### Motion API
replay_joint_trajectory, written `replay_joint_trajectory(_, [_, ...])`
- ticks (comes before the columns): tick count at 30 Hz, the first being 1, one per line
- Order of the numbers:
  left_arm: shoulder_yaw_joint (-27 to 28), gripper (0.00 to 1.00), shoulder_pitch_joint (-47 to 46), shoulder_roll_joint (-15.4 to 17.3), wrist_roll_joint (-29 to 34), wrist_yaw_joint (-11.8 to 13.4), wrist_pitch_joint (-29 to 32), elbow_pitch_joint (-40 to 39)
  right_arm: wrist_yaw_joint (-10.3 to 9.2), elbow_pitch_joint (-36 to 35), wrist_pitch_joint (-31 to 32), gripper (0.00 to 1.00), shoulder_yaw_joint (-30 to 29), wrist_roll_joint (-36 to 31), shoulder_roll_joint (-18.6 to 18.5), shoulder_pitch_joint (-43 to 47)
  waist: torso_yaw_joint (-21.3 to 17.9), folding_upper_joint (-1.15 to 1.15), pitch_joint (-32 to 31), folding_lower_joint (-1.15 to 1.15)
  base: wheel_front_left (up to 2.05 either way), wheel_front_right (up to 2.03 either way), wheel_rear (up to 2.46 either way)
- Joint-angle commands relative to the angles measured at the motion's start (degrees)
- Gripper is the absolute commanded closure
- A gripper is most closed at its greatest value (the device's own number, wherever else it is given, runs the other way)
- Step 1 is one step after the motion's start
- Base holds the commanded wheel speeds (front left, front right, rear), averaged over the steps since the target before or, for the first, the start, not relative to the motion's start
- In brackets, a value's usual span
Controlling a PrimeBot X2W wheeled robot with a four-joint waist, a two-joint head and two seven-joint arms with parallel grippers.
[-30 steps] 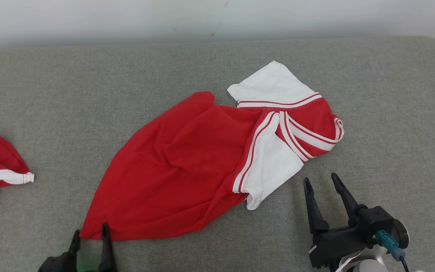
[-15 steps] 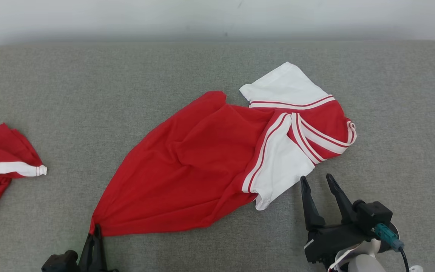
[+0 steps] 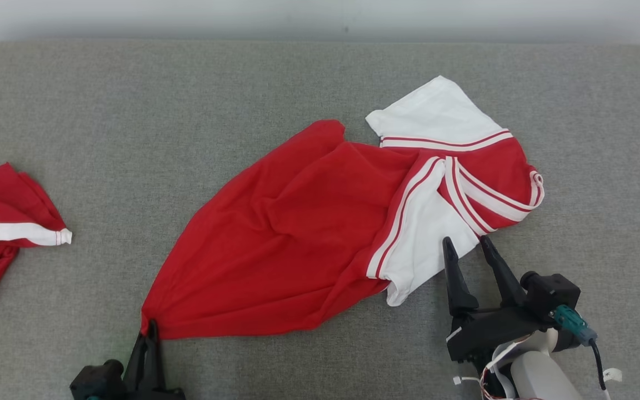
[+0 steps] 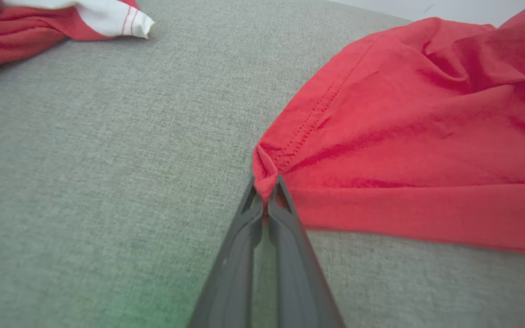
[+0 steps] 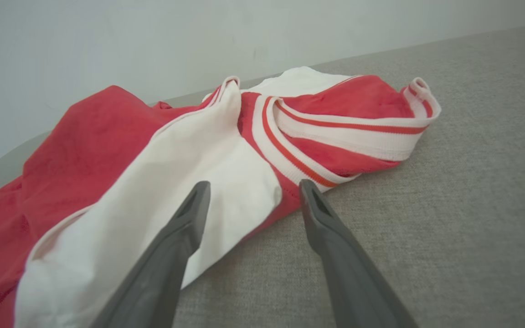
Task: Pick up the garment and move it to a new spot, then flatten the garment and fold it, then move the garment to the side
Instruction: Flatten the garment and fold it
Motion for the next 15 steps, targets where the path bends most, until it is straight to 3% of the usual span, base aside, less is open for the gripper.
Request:
replay_joint_trajectory(1, [-0.2, 1.00, -0.9, 0.1, 0.1, 0.0, -0.1, 0.0, -0.13, 0.2, 0.0, 0.00, -0.1, 0.3, 0.1, -0.7, 0.4, -0.01, 0.4, 0.00, 0.00, 0.00, 0.00])
replay_joint_trajectory(4, [-0.8, 1.00, -1.5, 0.1, 0.2, -0.1, -0.1, 0.0, -0.13, 0.6, 0.0, 0.09, 0.0, 0.4, 0.1, -1.5, 1.0, -0.01, 1.1, 0.00, 0.00, 0.00, 0.00])
replay_joint_trajectory(7, [-0.9, 1.00, -1.9, 0.2, 0.2, -0.1, -0.1, -0.1, -0.13, 0.9, 0.0, 0.33, -0.1, 0.5, 0.1, -1.7, 1.3, -0.01, 1.3, 0.00, 0.00, 0.00, 0.00])
replay_joint_trajectory(8, [-0.9, 1.00, -1.9, 0.2, 0.1, -0.1, -0.1, -0.1, -0.13, 0.9, 0.0, 0.51, -0.1, 0.5, 0.1, -1.8, 1.4, -0.01, 1.4, 0.00, 0.00, 0.00, 0.00])
replay_joint_trajectory(10, [-0.8, 1.00, -1.7, 0.2, 0.2, -0.1, -0.1, 0.0, -0.13, 0.8, 0.0, 0.58, 0.0, 0.6, 0.1, -1.7, 1.4, -0.01, 1.4, 0.00, 0.00, 0.00, 0.00])
replay_joint_trajectory(15, [-0.4, 1.00, -0.9, 0.2, 0.3, 0.0, -0.1, -0.1, -0.13, 0.6, 0.0, 0.49, -0.6, 0.4, 0.1, -0.1, 1.1, -0.01, 1.2, 0.00, 0.00, 0.00, 0.00])
